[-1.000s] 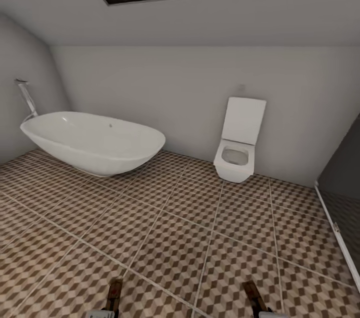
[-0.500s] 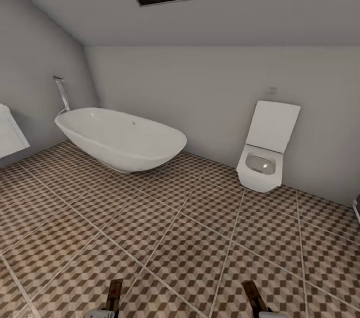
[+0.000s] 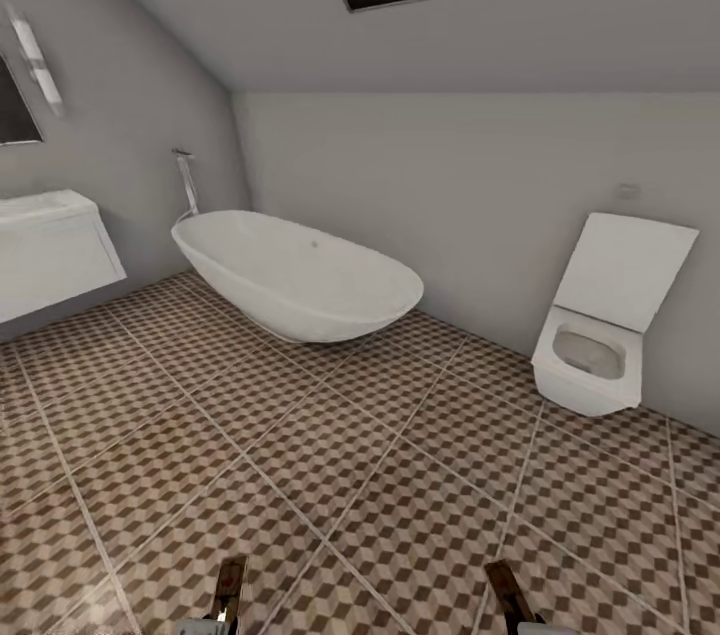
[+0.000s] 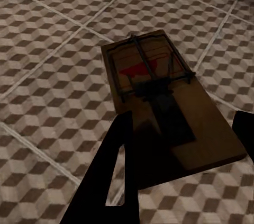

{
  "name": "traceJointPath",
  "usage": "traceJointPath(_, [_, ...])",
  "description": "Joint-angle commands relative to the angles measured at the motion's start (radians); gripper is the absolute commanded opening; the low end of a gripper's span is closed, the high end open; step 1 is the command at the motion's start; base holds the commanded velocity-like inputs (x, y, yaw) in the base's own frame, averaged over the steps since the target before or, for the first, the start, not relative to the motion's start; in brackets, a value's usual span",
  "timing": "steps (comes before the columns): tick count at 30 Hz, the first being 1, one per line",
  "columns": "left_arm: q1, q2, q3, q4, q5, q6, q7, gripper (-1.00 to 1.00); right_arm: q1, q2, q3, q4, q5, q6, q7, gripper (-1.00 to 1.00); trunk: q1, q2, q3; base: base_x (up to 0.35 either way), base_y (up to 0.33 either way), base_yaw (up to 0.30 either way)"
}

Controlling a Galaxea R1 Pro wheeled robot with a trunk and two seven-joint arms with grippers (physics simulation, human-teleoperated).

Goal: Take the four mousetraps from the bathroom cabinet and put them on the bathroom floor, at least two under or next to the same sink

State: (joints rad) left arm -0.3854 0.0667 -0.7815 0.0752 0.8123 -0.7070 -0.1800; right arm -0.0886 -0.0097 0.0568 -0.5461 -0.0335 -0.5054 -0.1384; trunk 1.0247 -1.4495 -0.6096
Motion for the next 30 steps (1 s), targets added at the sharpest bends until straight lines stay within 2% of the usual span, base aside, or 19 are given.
traceJointPath(1, [-0.001,-0.001,-0.005,0.003,0.008,-0.003,-0.003,-1.00,0.000,-0.001,0.006,0.000,-0.003,-0.002,-0.007,-1.00,0.000,0.000,-0.001,0.162,0.109,0.282])
traceJointPath(23, [-0.001,-0.001,-0.005,0.003,0.008,-0.003,-0.003,-1.00,0.000,-0.001,0.006,0.000,-0.003,-0.002,-0.007,-1.00,0.000,0.000,-0.001,0.181,0.113,0.282])
traceJointPath(30, [-0.001,-0.001,-0.005,0.003,0.008,-0.003,-0.003,-1.00,0.000,-0.001,0.006,0.000,-0.003,-0.002,-0.007,-1.00,0.000,0.000,-0.001,0.230,0.020,0.282])
